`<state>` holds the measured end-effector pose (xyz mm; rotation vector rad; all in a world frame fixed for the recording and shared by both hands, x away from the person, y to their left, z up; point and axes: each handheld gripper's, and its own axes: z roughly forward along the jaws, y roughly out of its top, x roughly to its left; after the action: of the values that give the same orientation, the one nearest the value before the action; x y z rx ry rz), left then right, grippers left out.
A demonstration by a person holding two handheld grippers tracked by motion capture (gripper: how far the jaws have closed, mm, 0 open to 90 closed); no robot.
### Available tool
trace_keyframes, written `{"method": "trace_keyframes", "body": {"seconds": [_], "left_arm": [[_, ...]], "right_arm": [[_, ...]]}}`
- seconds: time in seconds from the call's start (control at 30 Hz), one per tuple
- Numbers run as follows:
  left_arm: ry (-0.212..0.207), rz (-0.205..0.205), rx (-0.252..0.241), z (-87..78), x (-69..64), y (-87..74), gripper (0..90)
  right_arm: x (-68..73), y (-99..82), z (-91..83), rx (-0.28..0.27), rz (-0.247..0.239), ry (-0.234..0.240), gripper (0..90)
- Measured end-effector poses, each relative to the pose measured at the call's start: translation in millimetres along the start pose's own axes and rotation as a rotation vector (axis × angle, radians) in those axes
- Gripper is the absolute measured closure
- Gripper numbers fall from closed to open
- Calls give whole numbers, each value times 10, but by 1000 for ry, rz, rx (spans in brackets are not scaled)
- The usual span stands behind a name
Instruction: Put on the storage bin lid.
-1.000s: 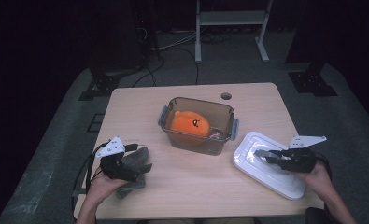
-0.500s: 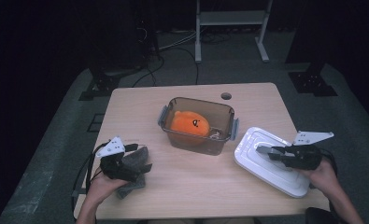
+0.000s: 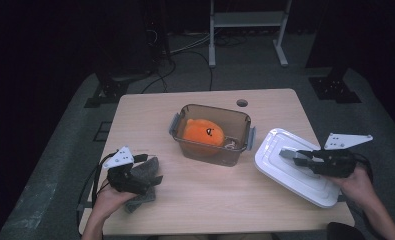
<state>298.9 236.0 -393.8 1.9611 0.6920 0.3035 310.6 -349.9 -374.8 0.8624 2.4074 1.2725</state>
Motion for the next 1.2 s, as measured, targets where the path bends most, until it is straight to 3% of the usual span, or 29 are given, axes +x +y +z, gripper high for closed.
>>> {"method": "trace_keyframes", "body": {"seconds": [0.23, 0.57, 1.2], "left_arm": [[-1, -5, -4, -1, -1, 1, 24], [-3, -4, -1, 9, 1, -6, 24], [-3, -6, -9, -10, 2, -2, 24]], "right_arm": [[11, 153, -103, -1, -23, 6, 653], [20, 542, -168, -32, -73, 25, 652], [170, 1224, 363, -32, -169, 130, 652]]}}
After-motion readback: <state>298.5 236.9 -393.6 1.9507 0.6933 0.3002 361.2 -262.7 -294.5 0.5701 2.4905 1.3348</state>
